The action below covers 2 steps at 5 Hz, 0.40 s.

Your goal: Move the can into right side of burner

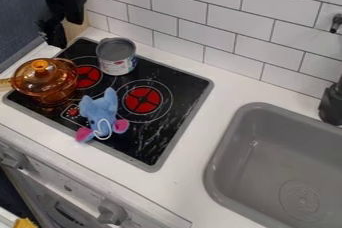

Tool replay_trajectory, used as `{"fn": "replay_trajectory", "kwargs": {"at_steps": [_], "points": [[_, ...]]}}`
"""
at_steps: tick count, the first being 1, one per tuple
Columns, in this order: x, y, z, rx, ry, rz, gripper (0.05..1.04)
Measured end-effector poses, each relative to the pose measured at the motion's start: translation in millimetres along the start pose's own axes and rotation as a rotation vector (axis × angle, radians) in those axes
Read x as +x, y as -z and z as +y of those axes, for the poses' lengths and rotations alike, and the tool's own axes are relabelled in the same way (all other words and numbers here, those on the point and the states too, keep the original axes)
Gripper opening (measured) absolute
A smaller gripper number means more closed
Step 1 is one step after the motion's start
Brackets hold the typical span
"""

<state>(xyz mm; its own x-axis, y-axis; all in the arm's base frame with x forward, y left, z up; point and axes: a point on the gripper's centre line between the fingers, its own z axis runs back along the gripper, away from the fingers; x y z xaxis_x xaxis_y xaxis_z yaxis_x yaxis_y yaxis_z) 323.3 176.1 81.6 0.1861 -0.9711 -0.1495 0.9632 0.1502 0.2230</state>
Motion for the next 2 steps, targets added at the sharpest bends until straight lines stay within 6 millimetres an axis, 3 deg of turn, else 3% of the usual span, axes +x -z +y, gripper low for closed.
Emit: {"fn": "replay_trajectory", "kwargs": {"at_steps": [1,2], "points": [[3.9,12.4,-5.1,-0.04,-0.003,-0.017,0.999],[6.8,22.1,2.4,-0.07,-0.056,-0.052,0.999]]}}
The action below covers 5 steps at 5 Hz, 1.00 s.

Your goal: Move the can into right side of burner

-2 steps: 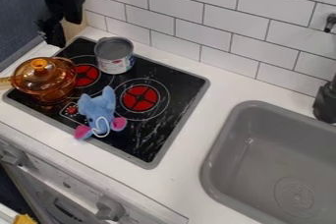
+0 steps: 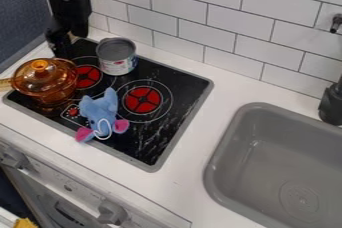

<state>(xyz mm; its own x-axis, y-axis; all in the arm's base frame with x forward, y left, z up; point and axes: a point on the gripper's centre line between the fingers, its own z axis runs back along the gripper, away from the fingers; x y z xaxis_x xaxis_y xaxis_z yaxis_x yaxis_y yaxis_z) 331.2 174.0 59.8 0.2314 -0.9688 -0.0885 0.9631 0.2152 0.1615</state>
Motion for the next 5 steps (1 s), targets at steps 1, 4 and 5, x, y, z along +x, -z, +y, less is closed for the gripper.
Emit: {"fn": "replay_trajectory", "kwargs": {"at_steps": [1,4,5], "points": [[-2,6,8,-0.028,-0.035,-0.007,0.999],[-10,39,20,-0.111,-0.062,-0.068,0.999],[-9,47,22,-0.126,-0.054,-0.087,0.999]]}}
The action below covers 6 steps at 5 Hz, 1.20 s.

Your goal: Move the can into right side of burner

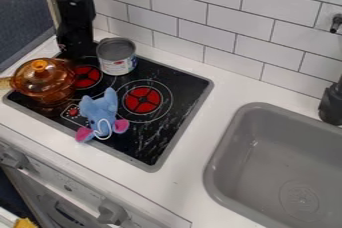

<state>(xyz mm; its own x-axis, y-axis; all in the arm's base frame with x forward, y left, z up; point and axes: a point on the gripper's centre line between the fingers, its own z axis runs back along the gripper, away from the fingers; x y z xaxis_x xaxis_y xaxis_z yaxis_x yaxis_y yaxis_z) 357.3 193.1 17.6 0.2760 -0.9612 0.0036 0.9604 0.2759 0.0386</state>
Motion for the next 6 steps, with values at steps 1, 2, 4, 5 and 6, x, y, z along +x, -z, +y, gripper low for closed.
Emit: {"fn": "replay_trajectory", "kwargs": {"at_steps": [1,2,4,5,6], "points": [[6,7,0,-0.011,0.027,-0.019,0.999],[19,9,1,-0.016,0.077,-0.02,0.999],[41,17,-9,-0.026,0.156,-0.022,1.001],[57,16,-15,-0.02,0.208,-0.021,1.001],[75,16,-24,-0.02,0.266,-0.02,1.001]]}}
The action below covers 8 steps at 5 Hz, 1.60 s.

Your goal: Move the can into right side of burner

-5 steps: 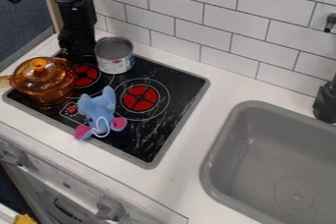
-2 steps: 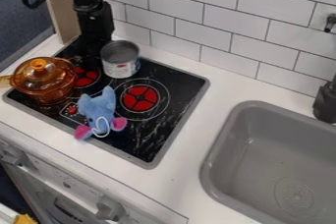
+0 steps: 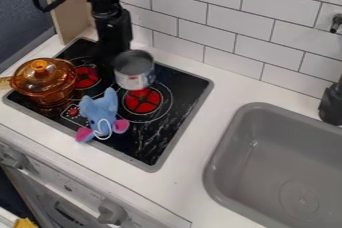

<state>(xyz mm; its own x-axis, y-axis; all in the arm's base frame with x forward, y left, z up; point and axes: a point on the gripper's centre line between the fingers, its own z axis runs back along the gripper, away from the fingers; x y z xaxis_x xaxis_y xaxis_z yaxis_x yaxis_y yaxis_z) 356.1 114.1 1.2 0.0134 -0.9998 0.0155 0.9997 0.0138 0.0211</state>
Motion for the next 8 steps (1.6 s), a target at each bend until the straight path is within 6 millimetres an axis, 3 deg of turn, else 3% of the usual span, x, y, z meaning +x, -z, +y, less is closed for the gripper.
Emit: {"fn": "replay_trajectory", "kwargs": {"at_steps": [3,4,5,7,8], "points": [[67,2,-6,-0.018,0.169,-0.012,1.001],[87,-7,-9,-0.006,0.23,0.032,1.0],[95,-3,-13,-0.014,0.253,0.034,1.0],[82,-6,-12,-0.013,0.21,0.027,1.0],[78,-36,-9,0.064,0.194,0.038,1.0]]}}
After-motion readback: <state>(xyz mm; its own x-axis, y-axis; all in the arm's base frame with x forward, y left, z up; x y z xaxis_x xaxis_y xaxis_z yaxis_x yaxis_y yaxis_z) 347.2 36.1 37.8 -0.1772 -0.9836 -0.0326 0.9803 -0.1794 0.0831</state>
